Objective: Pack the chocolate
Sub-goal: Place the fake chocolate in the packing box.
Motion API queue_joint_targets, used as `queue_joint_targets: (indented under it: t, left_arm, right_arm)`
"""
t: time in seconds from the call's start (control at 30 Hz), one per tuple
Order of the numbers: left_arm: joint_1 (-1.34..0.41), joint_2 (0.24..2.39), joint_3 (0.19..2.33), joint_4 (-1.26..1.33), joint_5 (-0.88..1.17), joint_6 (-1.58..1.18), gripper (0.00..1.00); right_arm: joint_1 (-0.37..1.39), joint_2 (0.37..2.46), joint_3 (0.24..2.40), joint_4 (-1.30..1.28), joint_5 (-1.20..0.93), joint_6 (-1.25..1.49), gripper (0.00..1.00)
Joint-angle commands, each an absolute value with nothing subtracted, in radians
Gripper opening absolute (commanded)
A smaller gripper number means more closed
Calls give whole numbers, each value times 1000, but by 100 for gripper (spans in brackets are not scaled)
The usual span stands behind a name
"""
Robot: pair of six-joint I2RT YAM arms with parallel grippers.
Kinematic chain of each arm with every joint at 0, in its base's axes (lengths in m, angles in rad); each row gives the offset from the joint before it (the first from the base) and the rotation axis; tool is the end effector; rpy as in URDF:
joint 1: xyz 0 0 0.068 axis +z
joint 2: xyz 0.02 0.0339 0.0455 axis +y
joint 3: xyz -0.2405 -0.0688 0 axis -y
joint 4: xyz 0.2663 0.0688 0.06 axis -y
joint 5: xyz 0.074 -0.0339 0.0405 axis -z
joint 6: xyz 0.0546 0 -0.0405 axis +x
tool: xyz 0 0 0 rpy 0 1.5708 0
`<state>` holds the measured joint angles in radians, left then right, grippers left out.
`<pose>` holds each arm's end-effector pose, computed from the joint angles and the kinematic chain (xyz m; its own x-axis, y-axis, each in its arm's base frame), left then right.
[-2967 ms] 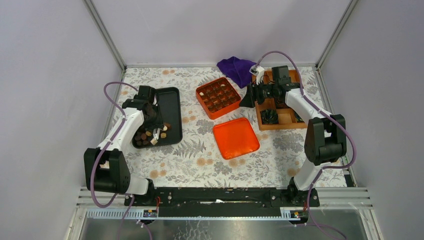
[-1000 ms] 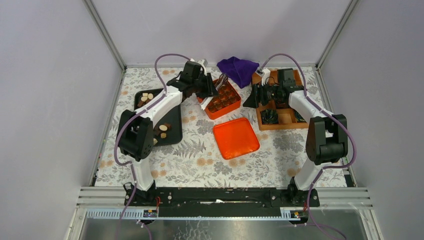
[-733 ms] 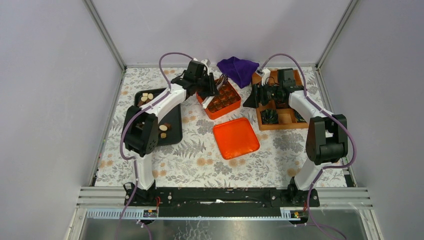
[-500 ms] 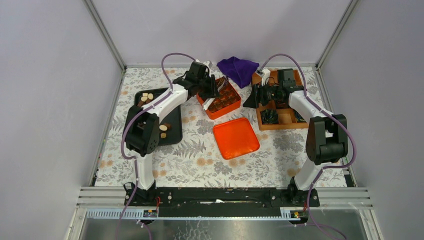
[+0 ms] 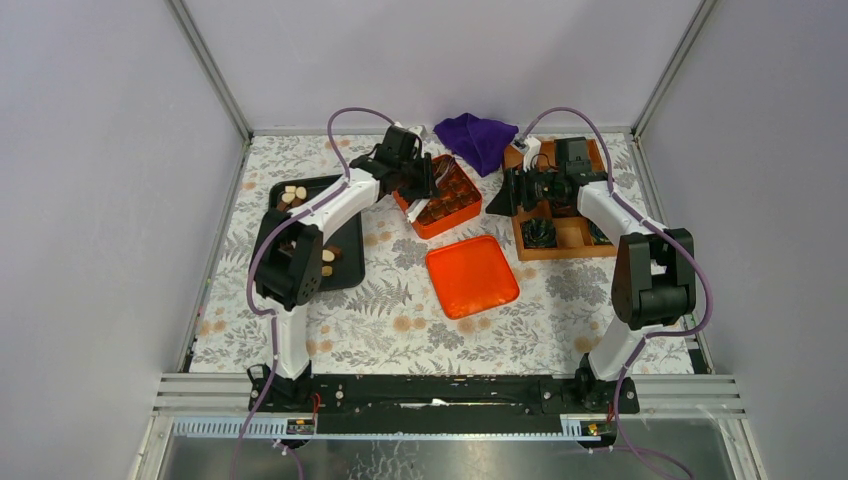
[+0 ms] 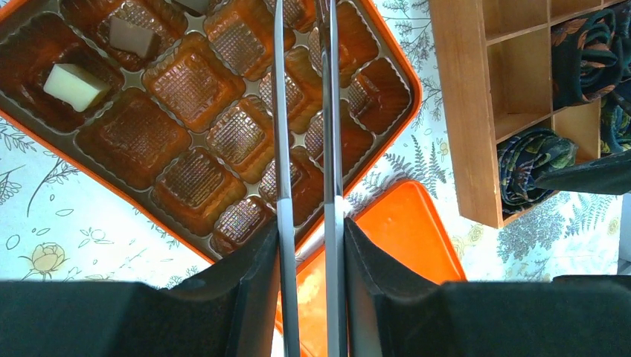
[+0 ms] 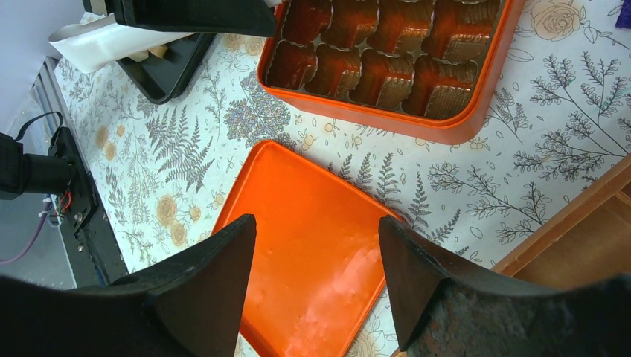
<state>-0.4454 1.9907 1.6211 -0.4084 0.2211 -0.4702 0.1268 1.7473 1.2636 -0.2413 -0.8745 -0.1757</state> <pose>0.4268 -0.2170 0.2035 -0.8190 -0.0989 -0.5653 0.2134 0.8619 -0.4599 0.3989 0.0931 0.2072 -0.5339 -0.1811 -0.8259 -0.7557 0.5403 0.3701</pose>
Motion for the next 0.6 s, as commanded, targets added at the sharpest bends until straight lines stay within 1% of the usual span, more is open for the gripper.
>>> queue_joint_targets:
  t: [0.0,0.3,0.57]
  left_arm:
    - [-457,1992,1673,-392,201,-444,37]
    - [-460,1977,1677,-398,190,-436,43]
    - [-462,1892,1641,-375,166,-428,41]
  right_arm:
    - [121,1710,1265,-210,-881,-169,69]
    - [121,1711,1265,-212,-883,-168,69]
    - [121,1707,1266,-213,-889,-169,69]
